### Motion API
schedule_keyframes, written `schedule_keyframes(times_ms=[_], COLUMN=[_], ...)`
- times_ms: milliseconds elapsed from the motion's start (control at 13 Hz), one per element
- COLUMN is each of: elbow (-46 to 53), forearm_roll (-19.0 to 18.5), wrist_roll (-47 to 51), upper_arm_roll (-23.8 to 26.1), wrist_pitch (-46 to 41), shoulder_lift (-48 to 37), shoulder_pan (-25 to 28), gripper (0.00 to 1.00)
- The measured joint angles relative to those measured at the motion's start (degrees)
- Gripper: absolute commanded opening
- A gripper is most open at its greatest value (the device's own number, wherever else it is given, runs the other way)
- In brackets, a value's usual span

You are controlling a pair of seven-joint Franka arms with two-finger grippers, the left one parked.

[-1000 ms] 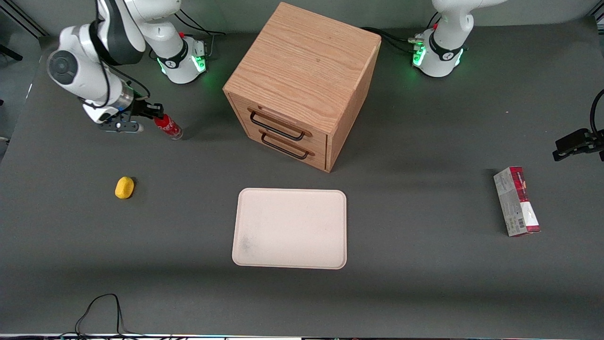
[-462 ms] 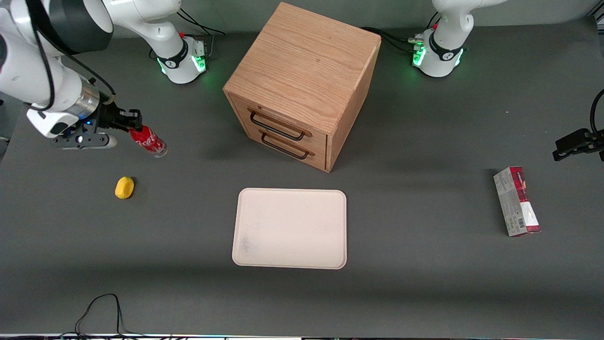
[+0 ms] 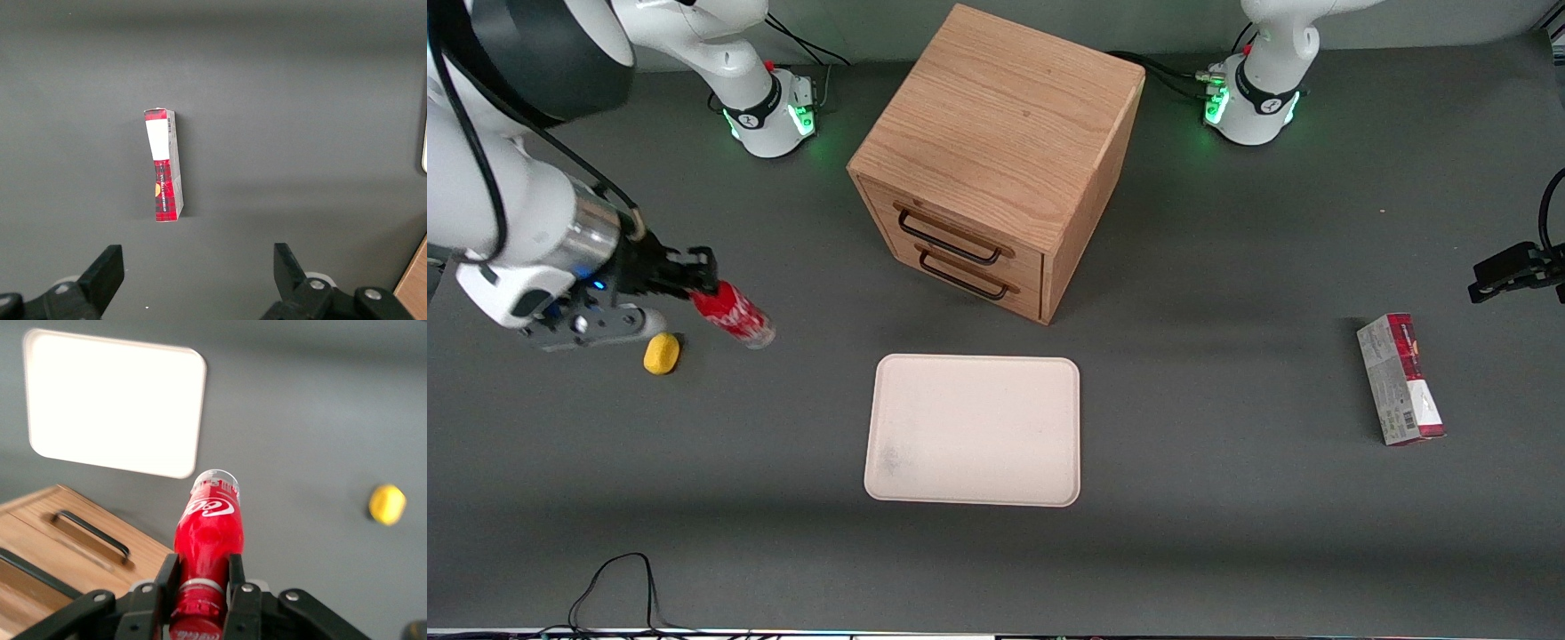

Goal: Place coke bottle on tray
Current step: 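Carry the bottle to the white tray and set it upright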

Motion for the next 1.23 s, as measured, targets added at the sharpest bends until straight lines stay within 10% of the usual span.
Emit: schedule_keyframes(times_ms=[846, 923, 1000, 1231], elbow=[5.3, 5.1, 4.6, 3.2], forearm_roll=[-6.3, -6.3, -6.3, -6.4], wrist_roll=[1.1, 1.1, 1.3, 3.7], upper_arm_roll=[5.4, 5.4, 5.4, 5.4], wrist_pitch=[27.6, 28.1, 29.2, 32.4], shoulder_lift=[25.9, 26.2, 26.4, 26.6], shoulder_pan=[2.7, 2.7, 2.7, 2.7], gripper=[0.20, 0.36, 0.99, 1.00])
